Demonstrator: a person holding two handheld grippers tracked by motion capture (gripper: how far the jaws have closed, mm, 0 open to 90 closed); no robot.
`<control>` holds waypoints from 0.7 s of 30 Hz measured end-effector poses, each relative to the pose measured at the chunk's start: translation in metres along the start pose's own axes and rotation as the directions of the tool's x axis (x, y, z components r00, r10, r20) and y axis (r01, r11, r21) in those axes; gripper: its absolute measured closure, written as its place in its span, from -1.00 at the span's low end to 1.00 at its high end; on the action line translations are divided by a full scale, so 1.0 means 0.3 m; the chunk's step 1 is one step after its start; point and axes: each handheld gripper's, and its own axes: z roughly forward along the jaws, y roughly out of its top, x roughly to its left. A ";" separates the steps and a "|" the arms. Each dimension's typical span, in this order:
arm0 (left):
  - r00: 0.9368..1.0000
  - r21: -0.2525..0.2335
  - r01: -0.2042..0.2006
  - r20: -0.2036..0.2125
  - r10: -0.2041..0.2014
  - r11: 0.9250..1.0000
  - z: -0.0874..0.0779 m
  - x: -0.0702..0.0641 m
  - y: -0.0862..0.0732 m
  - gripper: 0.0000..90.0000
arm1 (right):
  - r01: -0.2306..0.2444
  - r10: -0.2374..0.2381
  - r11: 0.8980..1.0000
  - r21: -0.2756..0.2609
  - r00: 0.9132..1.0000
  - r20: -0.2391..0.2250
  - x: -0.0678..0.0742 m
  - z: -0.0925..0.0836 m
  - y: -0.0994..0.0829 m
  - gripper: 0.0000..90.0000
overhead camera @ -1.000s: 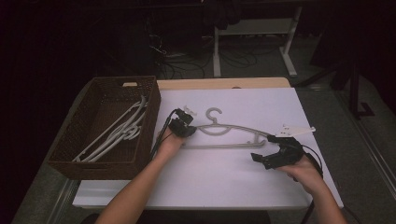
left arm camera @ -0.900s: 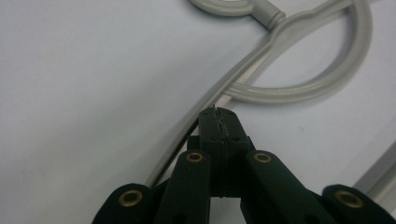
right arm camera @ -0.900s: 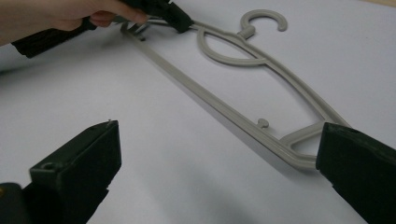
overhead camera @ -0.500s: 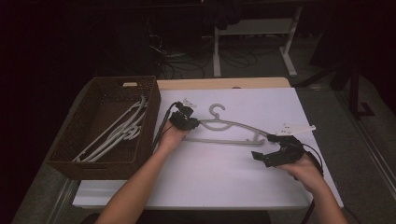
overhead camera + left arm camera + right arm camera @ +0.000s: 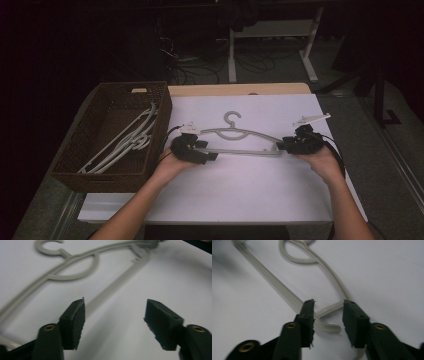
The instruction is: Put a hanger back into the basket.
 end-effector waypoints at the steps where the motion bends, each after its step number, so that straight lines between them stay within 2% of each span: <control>1: 1.000 -0.004 -0.004 0.010 0.004 1.000 -0.007 -0.010 -0.010 -0.39 | 0.010 -0.011 1.000 0.020 1.000 0.013 -0.005 0.014 0.006 0.56; 4: 0.999 -0.013 -0.012 0.035 0.013 1.000 -0.029 -0.035 -0.046 -0.50 | 0.044 -0.047 0.995 0.084 0.998 0.032 -0.014 0.056 0.023 0.80; 6: 0.999 -0.023 -0.015 0.041 0.016 1.000 -0.041 -0.047 -0.070 -0.56 | 0.070 -0.077 0.988 0.138 0.996 0.044 -0.017 0.083 0.032 0.97; 9: 0.999 -0.017 -0.013 0.042 0.014 1.000 -0.044 -0.052 -0.086 -0.64 | 0.108 -0.122 0.973 0.204 0.991 0.060 -0.016 0.111 0.039 0.97; 12: 0.999 -0.010 -0.011 0.030 0.012 1.000 -0.036 -0.048 -0.088 -0.69 | 0.121 -0.136 0.970 0.212 0.989 0.058 -0.016 0.119 0.040 0.97; 16: 1.000 -0.005 -0.010 0.025 0.010 1.000 -0.029 -0.044 -0.091 -0.70 | 0.124 -0.133 0.969 0.216 0.991 0.028 -0.012 0.111 0.036 0.98; 18: 1.000 0.002 -0.013 0.013 0.013 1.000 -0.029 -0.042 -0.093 -0.70 | 0.148 -0.148 0.964 0.221 0.989 -0.016 0.006 0.099 0.028 0.98; 21: 1.000 0.008 -0.011 0.005 0.011 1.000 -0.027 -0.039 -0.095 -0.70 | 0.164 -0.156 0.962 0.218 0.986 -0.053 0.037 0.087 0.018 0.98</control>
